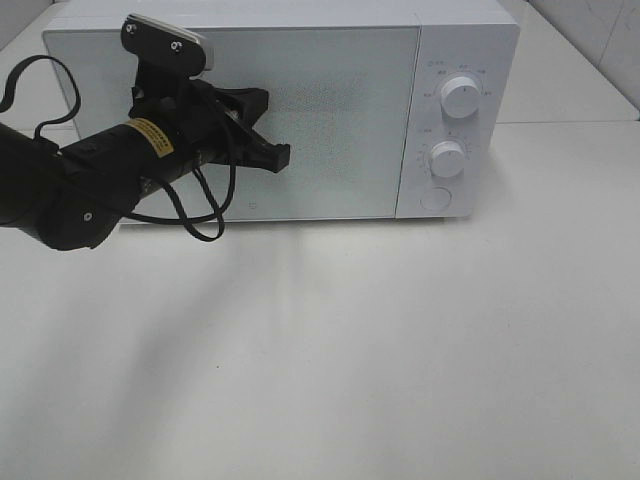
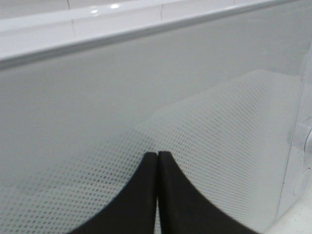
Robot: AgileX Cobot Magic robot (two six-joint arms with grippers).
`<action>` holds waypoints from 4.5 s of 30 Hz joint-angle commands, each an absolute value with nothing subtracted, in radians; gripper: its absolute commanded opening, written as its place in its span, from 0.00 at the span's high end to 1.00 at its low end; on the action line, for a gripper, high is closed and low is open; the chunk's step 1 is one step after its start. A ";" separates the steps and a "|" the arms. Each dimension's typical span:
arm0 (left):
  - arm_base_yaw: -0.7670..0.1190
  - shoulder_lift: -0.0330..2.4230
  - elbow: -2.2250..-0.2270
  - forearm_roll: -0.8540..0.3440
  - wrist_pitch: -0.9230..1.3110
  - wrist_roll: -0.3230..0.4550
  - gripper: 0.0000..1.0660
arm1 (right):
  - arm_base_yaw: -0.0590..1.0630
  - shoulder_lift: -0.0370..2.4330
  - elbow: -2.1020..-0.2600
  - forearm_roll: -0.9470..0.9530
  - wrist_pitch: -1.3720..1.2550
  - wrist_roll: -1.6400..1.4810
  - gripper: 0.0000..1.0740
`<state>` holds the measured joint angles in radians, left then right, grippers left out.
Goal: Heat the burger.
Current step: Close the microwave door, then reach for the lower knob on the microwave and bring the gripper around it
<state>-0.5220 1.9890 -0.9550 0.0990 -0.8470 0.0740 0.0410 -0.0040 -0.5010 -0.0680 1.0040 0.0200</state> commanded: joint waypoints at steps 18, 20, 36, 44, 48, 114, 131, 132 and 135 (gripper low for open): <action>-0.544 1.959 -1.050 -0.095 -0.716 0.082 1.00 | 0.036 -0.034 -0.500 -0.071 0.999 0.025 0.30; -0.558 1.945 -1.050 -0.095 -0.692 0.082 1.00 | 0.036 -0.034 -0.500 -0.071 0.999 0.025 0.30; -0.621 1.790 -1.050 -0.097 -0.333 0.082 0.99 | 0.036 -0.034 -0.500 -0.071 0.999 0.025 0.30; -0.645 1.685 -1.050 -0.097 -0.129 0.082 0.97 | 0.036 -0.034 -0.500 -0.071 0.999 0.025 0.30; -0.663 1.619 -1.050 -0.098 0.053 0.082 0.92 | 0.036 -0.034 -0.500 -0.071 0.999 0.025 0.30; 0.078 0.927 -0.724 -0.080 1.018 0.276 0.01 | 0.036 -0.034 -0.500 -0.071 0.999 0.025 0.30; 0.078 0.455 -0.527 -0.136 1.031 0.186 0.01 | 0.036 -0.034 -0.500 -0.071 0.999 0.025 0.30; 0.078 0.435 -0.527 -0.133 1.031 0.186 0.01 | 0.036 -0.034 -0.500 -0.071 0.999 0.025 0.30; 0.078 0.366 -0.527 -0.127 1.032 0.186 0.01 | 0.036 -0.034 -0.500 -0.071 0.999 0.025 0.30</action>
<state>0.0740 0.3810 -0.5320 -0.1230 1.0250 0.1930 0.0410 -0.0040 -0.5010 -0.0680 1.0040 0.0200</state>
